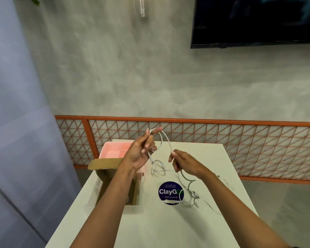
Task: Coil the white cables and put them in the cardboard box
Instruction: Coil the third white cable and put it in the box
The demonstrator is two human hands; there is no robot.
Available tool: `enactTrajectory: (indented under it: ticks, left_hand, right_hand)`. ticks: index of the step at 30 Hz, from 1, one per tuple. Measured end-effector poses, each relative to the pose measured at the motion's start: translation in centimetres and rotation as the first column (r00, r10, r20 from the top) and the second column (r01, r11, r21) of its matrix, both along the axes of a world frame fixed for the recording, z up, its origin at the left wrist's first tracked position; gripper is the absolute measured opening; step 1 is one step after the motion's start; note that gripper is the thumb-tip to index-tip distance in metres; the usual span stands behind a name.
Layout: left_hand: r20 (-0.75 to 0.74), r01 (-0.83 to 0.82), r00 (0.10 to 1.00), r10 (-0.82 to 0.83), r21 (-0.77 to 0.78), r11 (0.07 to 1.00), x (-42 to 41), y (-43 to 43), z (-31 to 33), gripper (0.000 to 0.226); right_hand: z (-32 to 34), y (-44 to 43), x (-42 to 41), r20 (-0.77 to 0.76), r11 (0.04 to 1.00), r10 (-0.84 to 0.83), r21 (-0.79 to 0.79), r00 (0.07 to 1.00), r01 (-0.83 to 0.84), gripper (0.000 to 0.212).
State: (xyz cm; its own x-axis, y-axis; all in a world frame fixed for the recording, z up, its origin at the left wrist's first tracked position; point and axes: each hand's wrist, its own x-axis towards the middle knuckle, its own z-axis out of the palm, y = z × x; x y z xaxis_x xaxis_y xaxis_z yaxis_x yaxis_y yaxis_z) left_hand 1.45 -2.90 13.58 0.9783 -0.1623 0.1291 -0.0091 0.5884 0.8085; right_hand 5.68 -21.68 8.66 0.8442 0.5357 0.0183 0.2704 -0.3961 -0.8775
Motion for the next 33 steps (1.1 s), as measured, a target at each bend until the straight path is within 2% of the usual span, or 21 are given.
enactTrajectory:
  ticks: [3, 8, 11, 14, 17, 19, 21, 24, 26, 30, 33]
  left_hand:
    - [-0.002, -0.042, 0.999, 0.042, 0.035, 0.998, 0.2, 0.1, 0.1, 0.040]
    - [0.046, -0.082, 0.996, 0.074, 0.201, 0.976, 0.2, -0.3, 0.3, 0.028]
    - [0.067, -0.082, 0.996, 0.063, 0.349, 0.934, 0.2, -0.5, 0.2, 0.026]
    - [0.087, -0.056, 0.996, 0.015, 0.486, 0.872, 0.5, -0.6, -0.2, 0.036]
    - [0.066, -0.040, 0.998, 0.004, 0.554, 0.832, 1.0, -0.7, -0.6, 0.036]
    - [0.051, -0.065, 0.998, 0.043, 0.630, 0.774, 1.5, -1.0, -1.1, 0.033]
    - [0.097, -0.138, 0.990, 0.098, 0.744, 0.654, 1.7, -1.2, -1.7, 0.034]
    - [0.120, -0.142, 0.990, 0.076, 0.839, 0.525, 1.6, -1.2, -2.1, 0.039]
    - [0.095, -0.098, 0.995, 0.031, 0.874, 0.476, 1.3, -1.3, -1.9, 0.042]
    - [0.061, -0.029, 0.997, -0.039, 0.829, 0.559, 0.2, -1.8, -0.7, 0.039]
    - [0.002, 0.046, 0.998, -0.066, 0.701, 0.712, 0.1, -2.0, -0.5, 0.047]
  right_hand:
    - [-0.1, 0.4, -0.7, -0.006, 0.992, 0.048, -0.113, 0.999, -0.048, 0.037]
    - [1.9, 0.9, -1.1, 0.058, 0.942, 0.178, -0.299, 0.982, -0.153, 0.042]
    - [3.2, 1.2, -1.2, 0.075, 0.911, 0.232, -0.366, 0.970, -0.189, 0.043]
    - [4.6, 1.2, -1.3, 0.123, 0.883, 0.248, -0.436, 0.961, -0.172, 0.045]
    - [5.9, 1.2, -1.5, 0.131, 0.849, 0.276, -0.498, 0.952, -0.178, 0.048]
    - [6.7, 1.3, -1.9, 0.091, 0.843, 0.280, -0.500, 0.956, -0.199, 0.052]
    - [7.6, 1.3, -2.0, 0.065, 0.850, 0.260, -0.489, 0.963, -0.197, 0.058]
    - [8.8, 0.9, -1.5, 0.157, 0.881, 0.196, -0.461, 0.968, -0.104, 0.063]
    - [9.2, 0.5, -0.9, 0.245, 0.927, 0.110, -0.375, 0.963, -0.010, 0.059]
    - [9.3, 0.2, 0.1, 0.362, 0.968, -0.022, -0.227, 0.932, 0.111, 0.052]
    - [8.7, 0.1, 0.6, 0.406, 0.981, -0.096, -0.116, 0.909, 0.155, 0.038]
